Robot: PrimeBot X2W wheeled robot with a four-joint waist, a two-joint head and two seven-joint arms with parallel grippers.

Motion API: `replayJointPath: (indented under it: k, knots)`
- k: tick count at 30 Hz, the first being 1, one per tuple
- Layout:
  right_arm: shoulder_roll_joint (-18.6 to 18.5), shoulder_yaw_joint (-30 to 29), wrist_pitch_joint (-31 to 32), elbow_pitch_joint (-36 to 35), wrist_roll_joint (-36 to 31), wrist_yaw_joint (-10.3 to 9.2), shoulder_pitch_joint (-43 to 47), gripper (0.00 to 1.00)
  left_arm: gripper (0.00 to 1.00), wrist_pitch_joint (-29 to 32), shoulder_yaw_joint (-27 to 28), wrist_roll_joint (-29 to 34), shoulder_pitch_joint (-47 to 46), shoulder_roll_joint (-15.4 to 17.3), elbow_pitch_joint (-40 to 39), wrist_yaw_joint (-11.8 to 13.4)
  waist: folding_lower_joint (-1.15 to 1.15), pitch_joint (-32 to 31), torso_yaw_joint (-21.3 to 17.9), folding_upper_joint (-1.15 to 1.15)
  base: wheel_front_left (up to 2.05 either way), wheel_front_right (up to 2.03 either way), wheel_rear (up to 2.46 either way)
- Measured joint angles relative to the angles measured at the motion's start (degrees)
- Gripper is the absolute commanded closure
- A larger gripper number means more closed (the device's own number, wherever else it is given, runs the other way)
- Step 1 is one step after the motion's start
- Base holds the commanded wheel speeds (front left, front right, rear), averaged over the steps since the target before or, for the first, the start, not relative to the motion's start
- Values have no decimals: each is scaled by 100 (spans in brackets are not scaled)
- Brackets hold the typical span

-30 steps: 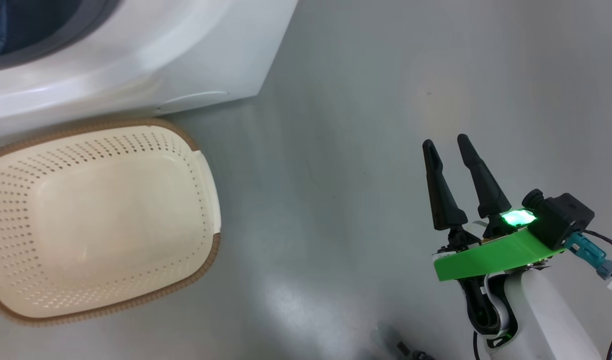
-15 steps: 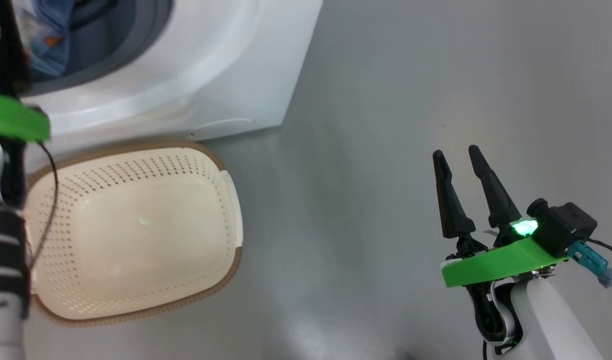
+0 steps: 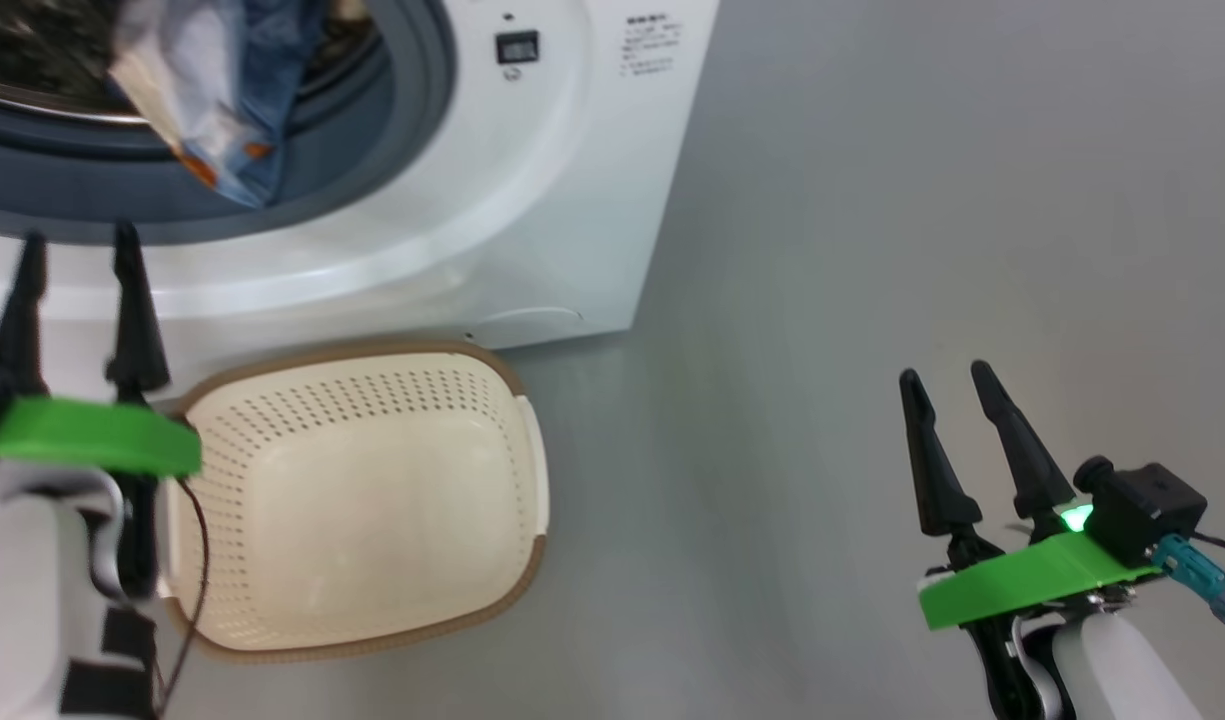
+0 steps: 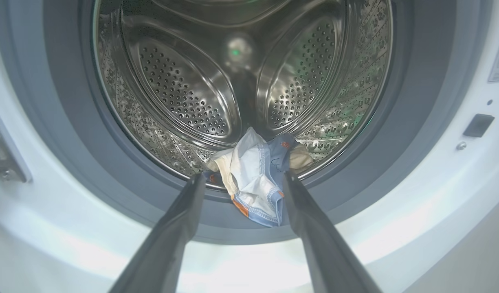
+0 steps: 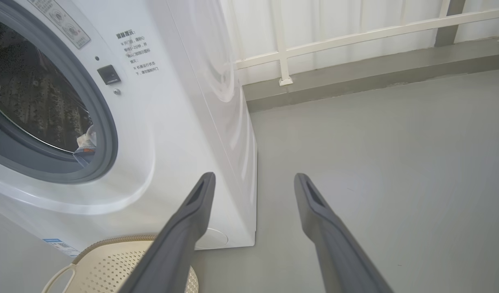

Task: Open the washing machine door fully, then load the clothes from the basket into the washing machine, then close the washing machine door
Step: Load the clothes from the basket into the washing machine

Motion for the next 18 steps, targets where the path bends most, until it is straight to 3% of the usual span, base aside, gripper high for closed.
replayJointPath:
  k: [18]
  knots:
    - [-279,-138,0,118,3,0,657,0,0,1,299,327,1861,-408,-727,0,0,-963,676,0,0,0,0]
